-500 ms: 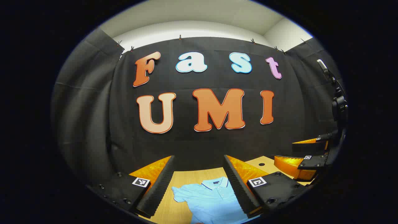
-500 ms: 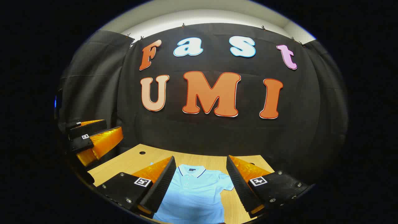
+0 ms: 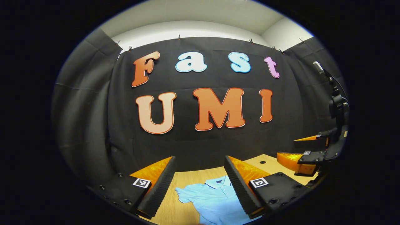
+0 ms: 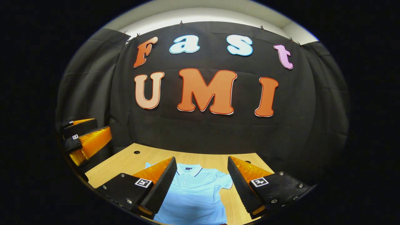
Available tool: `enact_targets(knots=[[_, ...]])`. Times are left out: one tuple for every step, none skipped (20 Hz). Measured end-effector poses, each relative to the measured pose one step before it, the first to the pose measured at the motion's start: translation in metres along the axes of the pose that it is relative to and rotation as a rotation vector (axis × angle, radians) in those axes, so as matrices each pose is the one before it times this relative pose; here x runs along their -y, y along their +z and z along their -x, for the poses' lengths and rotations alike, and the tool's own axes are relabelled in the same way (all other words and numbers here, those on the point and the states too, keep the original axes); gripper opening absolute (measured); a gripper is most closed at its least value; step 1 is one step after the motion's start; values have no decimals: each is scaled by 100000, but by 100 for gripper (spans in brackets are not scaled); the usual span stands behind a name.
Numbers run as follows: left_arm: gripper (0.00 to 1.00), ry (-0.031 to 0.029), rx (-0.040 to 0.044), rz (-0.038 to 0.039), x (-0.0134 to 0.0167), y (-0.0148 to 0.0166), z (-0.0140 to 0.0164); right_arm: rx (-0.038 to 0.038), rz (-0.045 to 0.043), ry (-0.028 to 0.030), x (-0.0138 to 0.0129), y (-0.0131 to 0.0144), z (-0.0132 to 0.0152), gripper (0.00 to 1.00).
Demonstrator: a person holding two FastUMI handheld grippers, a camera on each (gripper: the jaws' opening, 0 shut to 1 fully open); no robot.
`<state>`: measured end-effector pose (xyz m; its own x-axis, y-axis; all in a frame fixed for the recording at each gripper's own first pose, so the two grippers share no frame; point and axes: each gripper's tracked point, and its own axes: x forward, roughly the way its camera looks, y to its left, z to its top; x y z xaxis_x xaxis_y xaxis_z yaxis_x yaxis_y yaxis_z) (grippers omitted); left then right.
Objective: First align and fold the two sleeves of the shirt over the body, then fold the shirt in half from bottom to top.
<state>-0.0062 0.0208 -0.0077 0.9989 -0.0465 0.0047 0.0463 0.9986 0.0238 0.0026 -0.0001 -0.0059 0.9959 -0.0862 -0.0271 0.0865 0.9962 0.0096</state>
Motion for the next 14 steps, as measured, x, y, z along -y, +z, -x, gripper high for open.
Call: enact_targets(knots=[[100,-896,28,188,-38,-73,7,-207,-133,-1240,164,-57,-72,99],[100,-649,-18,141,-97,-233,131,-465,260,-1269,302,-155,-91,99],[100,-656,-56,49,-106,11,90,-825,271,-893,131,-138,-147,99],[100,-532,304,-254,42,-116,132,-1430,43,-697,169,-465,-218,99],[100,-619,156,-21,57,4,74,-1897,-81,-449,215,-468,-394,99],[100,-640,161,78,134,-152,-40,-1829,-228,-482,251,-546,-487,99],[100,68,69,-65,73,16,-105,-2299,-60,-390,350,-643,-572,99],[100,126,445,-127,117,-31,-29,-2498,-197,230,254,-717,-715,99],[100,518,790,32,71,278,-46,-2423,-290,381,280,-664,-900,99],[100,675,407,-69,132,153,-95,-2496,-383,151,374,-536,-1069,99],[100,1020,266,-137,29,328,-181,-3363,-529,-762,685,-627,-1199,99],[100,1512,497,-38,6,374,-111,-3839,-1004,720,465,-716,-1254,99],[100,1096,840,-109,167,208,-297,-2705,-1257,1516,88,-503,-1256,99],[100,864,169,-272,222,195,-355,-3076,-919,761,357,-558,-1434,99]])
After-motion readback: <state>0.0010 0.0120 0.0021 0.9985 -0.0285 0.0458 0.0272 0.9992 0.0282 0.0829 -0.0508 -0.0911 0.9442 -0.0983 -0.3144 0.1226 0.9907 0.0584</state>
